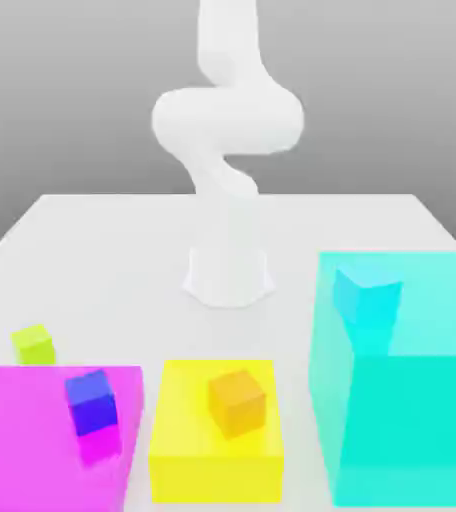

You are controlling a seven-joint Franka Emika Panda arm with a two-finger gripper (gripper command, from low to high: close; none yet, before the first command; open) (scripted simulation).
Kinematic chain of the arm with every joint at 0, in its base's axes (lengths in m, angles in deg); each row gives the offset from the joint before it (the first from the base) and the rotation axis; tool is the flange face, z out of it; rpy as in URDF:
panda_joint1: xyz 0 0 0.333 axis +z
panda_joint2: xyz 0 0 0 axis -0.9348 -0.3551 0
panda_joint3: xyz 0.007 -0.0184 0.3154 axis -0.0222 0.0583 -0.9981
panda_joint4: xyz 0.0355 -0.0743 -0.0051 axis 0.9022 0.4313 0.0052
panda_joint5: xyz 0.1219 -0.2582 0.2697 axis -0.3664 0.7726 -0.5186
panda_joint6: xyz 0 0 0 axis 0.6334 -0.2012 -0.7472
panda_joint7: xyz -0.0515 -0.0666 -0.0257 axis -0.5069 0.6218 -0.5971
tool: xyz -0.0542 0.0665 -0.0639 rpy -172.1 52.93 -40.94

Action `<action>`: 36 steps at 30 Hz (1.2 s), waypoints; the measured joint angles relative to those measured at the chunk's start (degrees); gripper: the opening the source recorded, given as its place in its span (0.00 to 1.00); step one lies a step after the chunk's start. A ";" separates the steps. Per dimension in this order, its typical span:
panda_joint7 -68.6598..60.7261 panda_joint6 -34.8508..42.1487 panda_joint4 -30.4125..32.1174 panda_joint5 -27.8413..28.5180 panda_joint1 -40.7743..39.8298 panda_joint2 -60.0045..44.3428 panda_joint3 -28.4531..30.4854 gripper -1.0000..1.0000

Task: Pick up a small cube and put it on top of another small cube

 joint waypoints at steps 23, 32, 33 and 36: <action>59.17 -20.25 18.12 2.38 -33.45 -32.31 3.05 0.50; 78.42 -28.33 24.86 -1.03 -43.00 -45.06 7.49 0.50; 78.66 -29.72 24.91 -1.99 -43.12 -46.90 7.26 0.50; 77.42 -34.51 24.12 -4.80 -44.43 -52.92 5.37 0.50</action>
